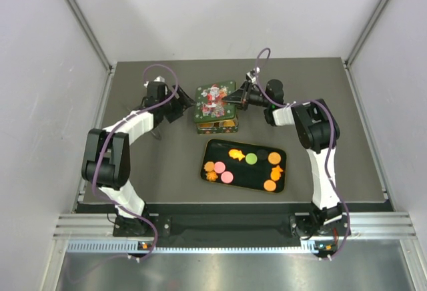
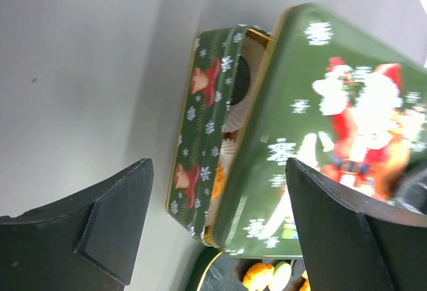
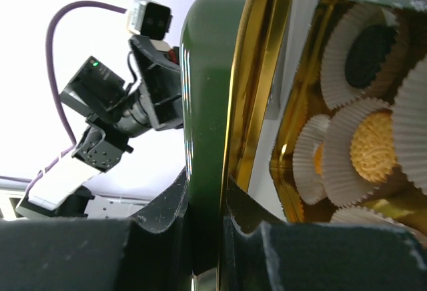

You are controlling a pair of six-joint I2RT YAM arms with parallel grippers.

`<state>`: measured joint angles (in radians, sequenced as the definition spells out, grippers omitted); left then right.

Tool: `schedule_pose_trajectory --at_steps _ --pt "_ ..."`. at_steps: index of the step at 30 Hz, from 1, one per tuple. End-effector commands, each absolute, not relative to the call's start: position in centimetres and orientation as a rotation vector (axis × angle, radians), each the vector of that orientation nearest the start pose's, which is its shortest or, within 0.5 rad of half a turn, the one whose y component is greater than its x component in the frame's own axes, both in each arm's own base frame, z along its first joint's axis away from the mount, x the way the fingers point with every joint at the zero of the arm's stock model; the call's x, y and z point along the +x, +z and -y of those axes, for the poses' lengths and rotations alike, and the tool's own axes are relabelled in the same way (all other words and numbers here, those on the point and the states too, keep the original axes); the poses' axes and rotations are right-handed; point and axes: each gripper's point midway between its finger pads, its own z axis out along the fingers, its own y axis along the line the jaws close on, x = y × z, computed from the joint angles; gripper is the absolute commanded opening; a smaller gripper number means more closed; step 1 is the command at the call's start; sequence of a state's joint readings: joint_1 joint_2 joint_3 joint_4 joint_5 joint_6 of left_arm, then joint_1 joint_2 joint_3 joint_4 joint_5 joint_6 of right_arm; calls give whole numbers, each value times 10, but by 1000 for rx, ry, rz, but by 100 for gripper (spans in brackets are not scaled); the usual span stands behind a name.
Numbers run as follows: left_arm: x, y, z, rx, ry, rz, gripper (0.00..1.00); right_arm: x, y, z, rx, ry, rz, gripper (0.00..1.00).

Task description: Pack the cookies

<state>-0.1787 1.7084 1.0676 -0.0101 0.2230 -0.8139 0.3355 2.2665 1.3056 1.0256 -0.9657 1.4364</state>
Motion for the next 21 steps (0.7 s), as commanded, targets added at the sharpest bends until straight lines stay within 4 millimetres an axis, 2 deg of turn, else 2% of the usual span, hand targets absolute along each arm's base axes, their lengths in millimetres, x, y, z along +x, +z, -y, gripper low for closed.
schedule_pose_trajectory --at_steps 1,9,19,21 --pt "447 128 160 -551 -869 -2161 85 431 164 -338 -28 2016 -1910 0" --pt "447 122 167 -535 -915 -2151 86 432 148 -337 -4 2015 -1944 2" --pt "445 91 178 -531 -896 -2242 82 434 134 -333 30 1999 -1985 6" --pt "445 90 181 -527 -899 -2246 82 433 131 -331 37 1998 -1991 8"
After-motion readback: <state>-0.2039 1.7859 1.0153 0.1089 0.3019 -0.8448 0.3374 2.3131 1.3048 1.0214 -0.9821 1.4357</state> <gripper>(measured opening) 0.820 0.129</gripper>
